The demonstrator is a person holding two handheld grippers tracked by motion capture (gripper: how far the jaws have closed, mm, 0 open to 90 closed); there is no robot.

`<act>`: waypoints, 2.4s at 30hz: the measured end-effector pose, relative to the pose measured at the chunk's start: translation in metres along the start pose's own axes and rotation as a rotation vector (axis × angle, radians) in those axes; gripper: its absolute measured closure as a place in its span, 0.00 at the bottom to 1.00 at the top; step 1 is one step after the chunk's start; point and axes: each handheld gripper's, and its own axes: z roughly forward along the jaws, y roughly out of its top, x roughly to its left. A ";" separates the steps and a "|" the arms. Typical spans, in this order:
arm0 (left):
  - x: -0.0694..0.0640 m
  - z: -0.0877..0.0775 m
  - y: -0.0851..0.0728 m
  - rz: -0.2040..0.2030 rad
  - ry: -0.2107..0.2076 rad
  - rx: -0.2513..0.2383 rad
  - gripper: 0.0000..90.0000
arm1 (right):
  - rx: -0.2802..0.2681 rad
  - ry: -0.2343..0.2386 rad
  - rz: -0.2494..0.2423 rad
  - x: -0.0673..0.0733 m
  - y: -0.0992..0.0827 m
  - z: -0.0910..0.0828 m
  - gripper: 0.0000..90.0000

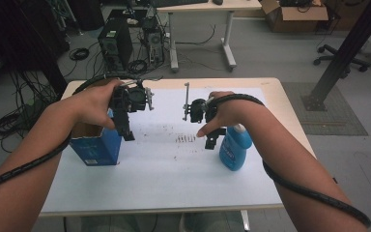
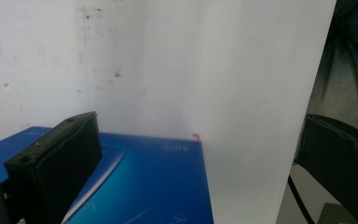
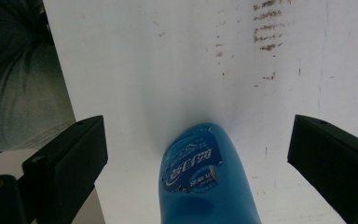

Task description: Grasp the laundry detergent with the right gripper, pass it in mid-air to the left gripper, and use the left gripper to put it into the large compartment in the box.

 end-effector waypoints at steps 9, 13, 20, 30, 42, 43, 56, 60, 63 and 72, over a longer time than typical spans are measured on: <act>0.000 0.002 -0.002 -0.004 -0.004 -0.006 0.00 | -0.015 -0.014 -0.005 -0.001 0.002 -0.003 0.05; -0.001 0.003 -0.002 -0.002 -0.006 -0.011 0.00 | -0.031 -0.008 -0.008 0.003 0.001 -0.002 0.05; -0.003 0.000 -0.003 -0.009 -0.002 -0.014 0.00 | -0.035 -0.012 -0.018 0.015 -0.002 -0.007 0.05; -0.003 -0.006 -0.004 -0.014 0.013 -0.021 0.00 | -0.064 -0.034 -0.052 0.043 -0.017 -0.017 0.05; -0.005 0.001 0.000 -0.003 0.004 -0.023 0.00 | -0.083 -0.041 -0.077 0.078 -0.046 -0.019 0.05; -0.005 0.001 0.000 -0.005 0.005 -0.025 0.00 | -0.086 -0.043 -0.080 0.081 -0.049 -0.019 0.05; -0.006 -0.003 0.003 -0.007 0.011 -0.020 0.00 | -0.189 -0.066 -0.010 0.101 -0.098 -0.023 0.05; -0.007 -0.005 0.006 0.002 0.016 -0.017 0.00 | -0.204 -0.067 0.030 0.103 -0.116 -0.023 0.05; -0.007 -0.006 0.008 0.008 0.019 -0.022 0.00 | -0.217 -0.070 0.058 0.104 -0.127 -0.023 0.05; -0.006 -0.004 0.011 0.009 0.013 -0.015 0.00 | -0.246 -0.063 0.150 0.104 -0.157 -0.006 0.05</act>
